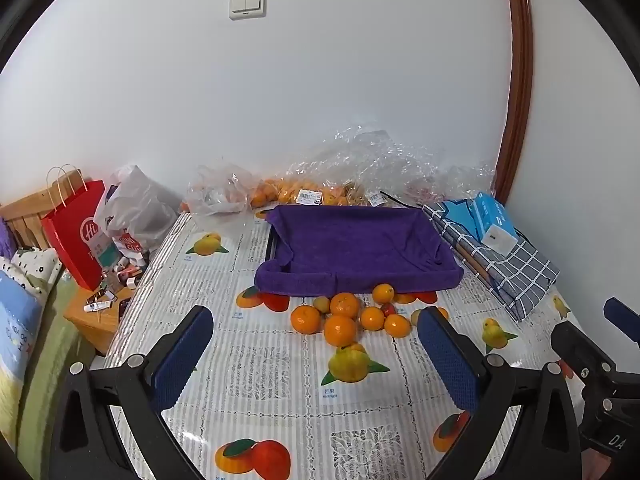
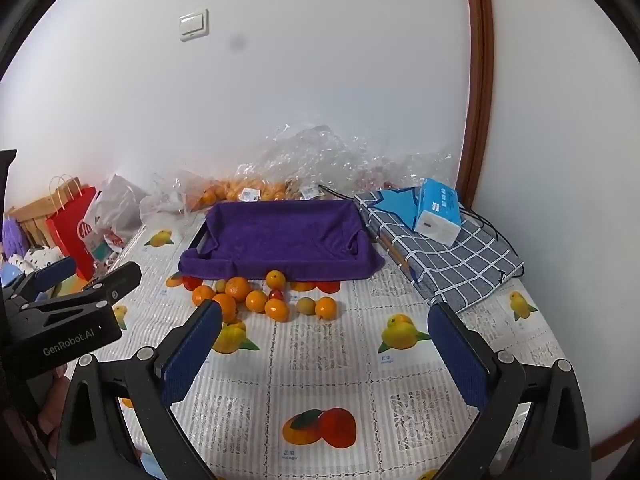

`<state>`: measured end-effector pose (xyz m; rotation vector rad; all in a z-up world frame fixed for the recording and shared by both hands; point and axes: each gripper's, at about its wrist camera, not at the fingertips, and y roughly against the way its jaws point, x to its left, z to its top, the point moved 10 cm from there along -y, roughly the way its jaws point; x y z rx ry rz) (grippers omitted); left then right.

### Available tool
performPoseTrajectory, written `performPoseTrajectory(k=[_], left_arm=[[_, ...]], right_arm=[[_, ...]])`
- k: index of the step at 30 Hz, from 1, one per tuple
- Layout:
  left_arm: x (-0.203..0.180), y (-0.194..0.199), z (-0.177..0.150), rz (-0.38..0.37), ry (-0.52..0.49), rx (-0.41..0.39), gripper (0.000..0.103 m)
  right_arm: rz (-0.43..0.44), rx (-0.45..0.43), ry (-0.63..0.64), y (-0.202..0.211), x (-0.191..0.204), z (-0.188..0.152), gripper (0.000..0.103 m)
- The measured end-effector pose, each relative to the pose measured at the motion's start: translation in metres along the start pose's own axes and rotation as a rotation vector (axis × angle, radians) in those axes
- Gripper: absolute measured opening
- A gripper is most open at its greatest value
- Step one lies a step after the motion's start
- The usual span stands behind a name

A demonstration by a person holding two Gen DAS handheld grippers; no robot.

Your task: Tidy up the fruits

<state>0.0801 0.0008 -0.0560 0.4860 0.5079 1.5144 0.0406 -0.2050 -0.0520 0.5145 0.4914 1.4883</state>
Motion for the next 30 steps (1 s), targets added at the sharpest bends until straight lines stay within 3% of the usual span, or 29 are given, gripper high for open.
performPoseTrajectory(k=[30], left_arm=[[0.000, -0.004, -0.013, -0.006, 0.003, 0.001, 0.103]], right_arm=[[-0.001, 0.000, 0.001, -0.006, -0.003, -0.005, 0.102]])
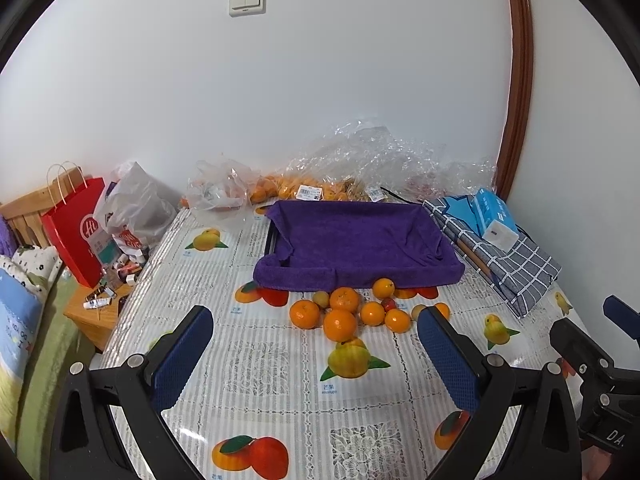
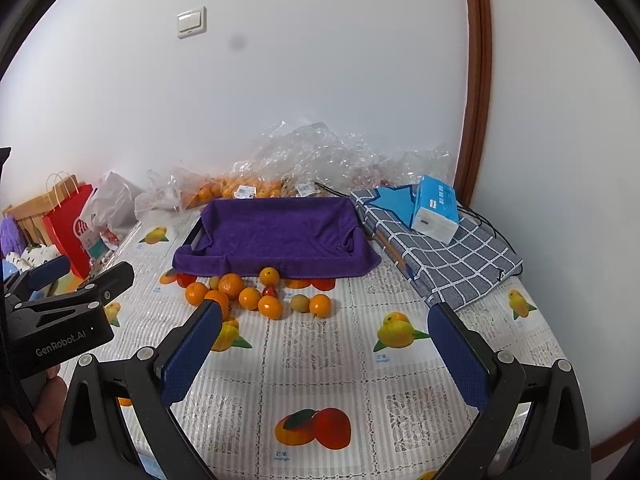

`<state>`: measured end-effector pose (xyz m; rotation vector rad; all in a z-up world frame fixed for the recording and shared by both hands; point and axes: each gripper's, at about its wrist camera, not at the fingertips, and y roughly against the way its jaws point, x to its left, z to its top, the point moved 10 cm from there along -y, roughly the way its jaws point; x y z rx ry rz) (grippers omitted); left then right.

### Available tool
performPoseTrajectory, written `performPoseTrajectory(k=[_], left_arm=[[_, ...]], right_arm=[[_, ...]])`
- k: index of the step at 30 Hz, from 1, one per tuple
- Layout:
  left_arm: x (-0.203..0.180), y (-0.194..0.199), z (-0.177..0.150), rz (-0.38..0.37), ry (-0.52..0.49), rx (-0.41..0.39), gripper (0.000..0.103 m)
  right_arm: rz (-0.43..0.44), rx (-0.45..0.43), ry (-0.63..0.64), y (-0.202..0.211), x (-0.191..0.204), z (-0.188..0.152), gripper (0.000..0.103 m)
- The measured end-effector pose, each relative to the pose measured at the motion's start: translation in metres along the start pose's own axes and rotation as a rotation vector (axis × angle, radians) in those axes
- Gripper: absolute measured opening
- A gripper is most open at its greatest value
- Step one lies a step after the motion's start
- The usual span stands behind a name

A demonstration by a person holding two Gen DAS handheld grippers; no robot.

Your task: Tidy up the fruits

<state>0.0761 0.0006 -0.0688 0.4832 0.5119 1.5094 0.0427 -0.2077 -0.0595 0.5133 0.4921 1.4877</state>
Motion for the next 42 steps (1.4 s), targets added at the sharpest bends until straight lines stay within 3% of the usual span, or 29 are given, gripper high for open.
performPoseTrajectory(k=[32, 42], left_arm=[[0.006, -0.013, 0.008, -0.024, 0.010, -0.004, 0.103], [0.011, -0.022, 0.007, -0.038, 0.012, 0.008, 0.103]], right_arm=[[0.025, -0.006, -0.001, -0.004, 0.008, 0.004, 0.102], [0.006, 0.025, -0.001, -0.023, 0.010, 0.002, 0.102]])
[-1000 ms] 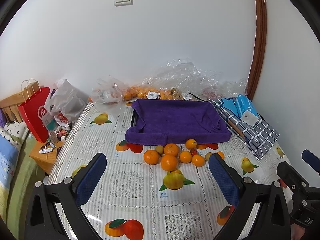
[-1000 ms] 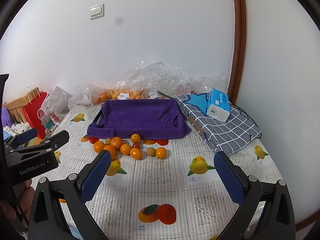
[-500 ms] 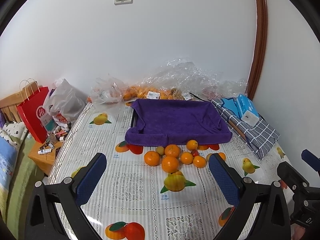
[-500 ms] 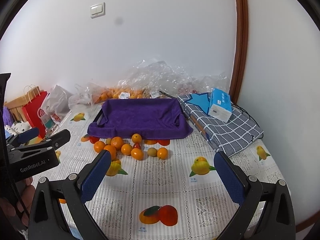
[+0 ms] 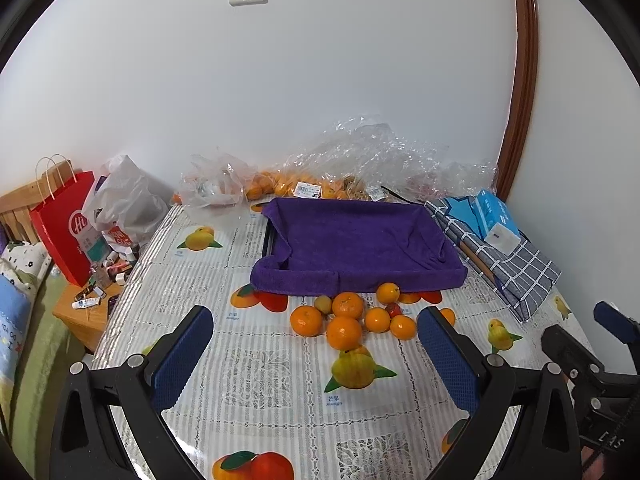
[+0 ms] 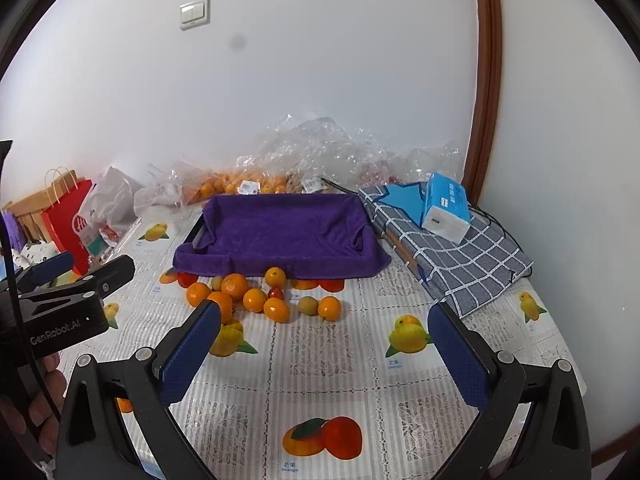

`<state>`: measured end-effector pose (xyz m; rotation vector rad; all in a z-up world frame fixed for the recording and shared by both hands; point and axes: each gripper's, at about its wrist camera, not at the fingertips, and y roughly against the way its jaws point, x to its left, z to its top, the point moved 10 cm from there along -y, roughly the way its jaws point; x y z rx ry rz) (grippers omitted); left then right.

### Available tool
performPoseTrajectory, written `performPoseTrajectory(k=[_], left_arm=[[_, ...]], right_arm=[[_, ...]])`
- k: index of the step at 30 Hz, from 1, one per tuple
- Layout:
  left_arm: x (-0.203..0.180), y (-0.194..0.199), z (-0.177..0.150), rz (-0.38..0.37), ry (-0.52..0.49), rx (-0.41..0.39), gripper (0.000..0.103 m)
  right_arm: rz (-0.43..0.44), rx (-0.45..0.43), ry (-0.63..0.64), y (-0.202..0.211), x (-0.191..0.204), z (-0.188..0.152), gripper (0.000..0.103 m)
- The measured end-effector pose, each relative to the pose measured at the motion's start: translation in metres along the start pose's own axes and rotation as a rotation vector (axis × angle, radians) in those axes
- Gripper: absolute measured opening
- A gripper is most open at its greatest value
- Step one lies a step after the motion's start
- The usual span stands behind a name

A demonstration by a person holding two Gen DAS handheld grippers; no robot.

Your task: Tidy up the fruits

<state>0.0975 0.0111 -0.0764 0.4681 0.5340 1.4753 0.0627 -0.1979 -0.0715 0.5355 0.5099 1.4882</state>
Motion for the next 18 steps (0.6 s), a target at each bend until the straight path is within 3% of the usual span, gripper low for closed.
performPoseTrajectory(k=[5, 13, 18], left_arm=[[0.000, -0.011, -0.003, -0.003, -0.002, 0.011, 0.103], [0.007, -0.029, -0.004, -0.009, 0.011, 0.026, 0.103], [0.013, -0.044, -0.013, -0.005, 0.017, 0.054, 0.103]], right_arm=[[0.002, 0.016, 0.009, -0.013, 0.003, -0.006, 0.102], [-0.072, 0.030, 0.054, -0.031, 0.003, -0.005, 0.102], [-0.064, 0.039, 0.062, -0.045, 0.003, -0.009, 0.102]])
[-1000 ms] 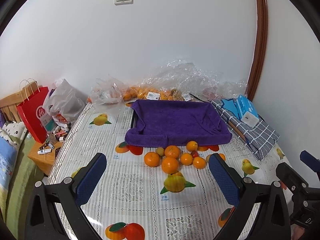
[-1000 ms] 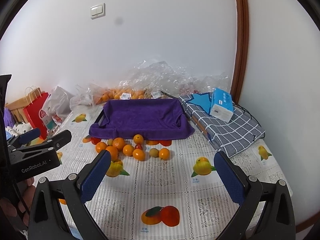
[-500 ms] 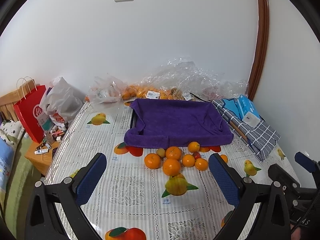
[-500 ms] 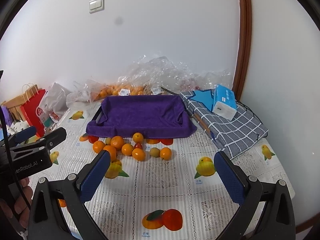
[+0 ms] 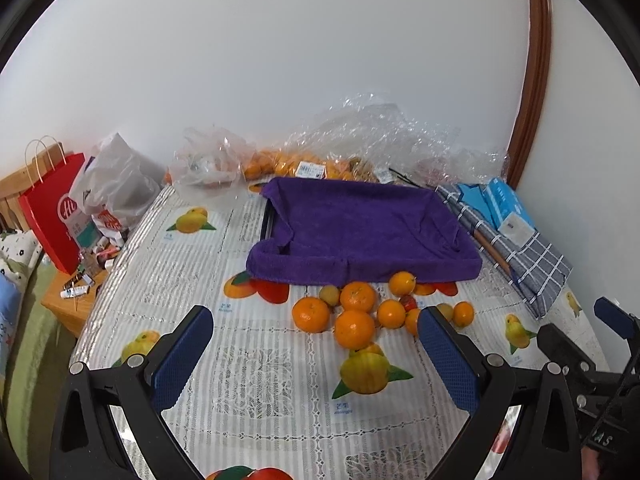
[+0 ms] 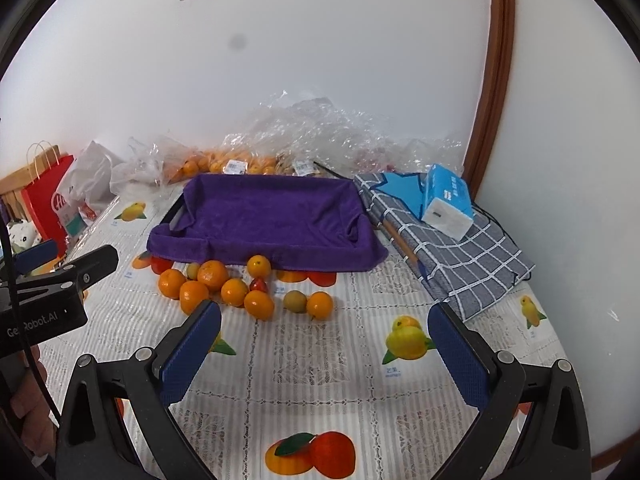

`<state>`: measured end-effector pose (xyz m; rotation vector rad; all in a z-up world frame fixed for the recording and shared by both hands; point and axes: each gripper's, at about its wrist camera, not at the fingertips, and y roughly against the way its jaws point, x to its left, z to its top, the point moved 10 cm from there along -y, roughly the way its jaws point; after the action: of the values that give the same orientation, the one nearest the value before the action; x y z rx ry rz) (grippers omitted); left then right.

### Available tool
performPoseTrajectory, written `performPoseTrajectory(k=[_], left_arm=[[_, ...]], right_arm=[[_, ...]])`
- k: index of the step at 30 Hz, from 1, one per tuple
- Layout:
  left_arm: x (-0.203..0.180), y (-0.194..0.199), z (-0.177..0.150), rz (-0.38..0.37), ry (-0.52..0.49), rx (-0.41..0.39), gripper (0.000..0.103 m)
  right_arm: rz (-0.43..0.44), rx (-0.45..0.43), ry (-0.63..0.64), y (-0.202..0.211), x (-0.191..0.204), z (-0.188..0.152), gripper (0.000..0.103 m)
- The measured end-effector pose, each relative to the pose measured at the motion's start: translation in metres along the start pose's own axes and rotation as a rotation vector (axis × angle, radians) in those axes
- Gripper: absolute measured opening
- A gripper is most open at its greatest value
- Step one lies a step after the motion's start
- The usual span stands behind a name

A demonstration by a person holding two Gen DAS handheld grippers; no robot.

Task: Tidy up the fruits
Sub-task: 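Grasp a large orange with the left gripper while the right gripper grasps another orange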

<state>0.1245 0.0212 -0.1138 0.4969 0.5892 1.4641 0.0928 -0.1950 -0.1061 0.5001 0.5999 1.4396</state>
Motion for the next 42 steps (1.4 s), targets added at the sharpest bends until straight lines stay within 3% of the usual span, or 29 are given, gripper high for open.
performPoseTrajectory(k=[8, 12, 16, 19, 21, 24, 31, 33, 36, 42], left_arm=[[0.014, -0.019, 0.003, 0.024, 0.001, -0.011, 0.102], [0.028, -0.041, -0.012, 0.010, 0.042, 0.042, 0.101], [0.042, -0.059, -0.025, 0.020, 0.052, 0.077, 0.099], [0.049, -0.076, -0.033, 0.018, 0.048, 0.103, 0.098], [0.049, -0.087, -0.040, 0.000, 0.051, 0.124, 0.092], [0.048, -0.099, -0.053, -0.034, 0.070, 0.165, 0.085], [0.032, -0.113, -0.056, -0.069, 0.023, 0.168, 0.079], [0.031, -0.115, -0.056, -0.078, 0.030, 0.163, 0.074], [0.029, -0.118, -0.056, -0.099, 0.037, 0.172, 0.065], [0.021, -0.132, -0.045, -0.136, 0.018, 0.162, 0.065]], right_arm=[[0.050, 0.011, -0.069, -0.033, -0.009, -0.002, 0.102], [0.152, 0.062, -0.105, -0.061, -0.008, -0.018, 0.102], [0.126, 0.095, -0.107, -0.087, -0.015, -0.032, 0.101], [0.120, 0.107, -0.097, -0.107, -0.016, -0.038, 0.093], [0.121, 0.128, -0.096, -0.120, -0.017, -0.043, 0.077], [0.120, 0.163, -0.098, -0.138, -0.018, -0.050, 0.062], [0.181, 0.187, -0.106, -0.160, -0.014, -0.047, 0.059], [0.189, 0.191, -0.096, -0.163, -0.012, -0.048, 0.046], [0.203, 0.189, -0.082, -0.164, -0.010, -0.049, 0.035], [0.219, 0.180, -0.088, -0.161, -0.016, -0.051, 0.032]])
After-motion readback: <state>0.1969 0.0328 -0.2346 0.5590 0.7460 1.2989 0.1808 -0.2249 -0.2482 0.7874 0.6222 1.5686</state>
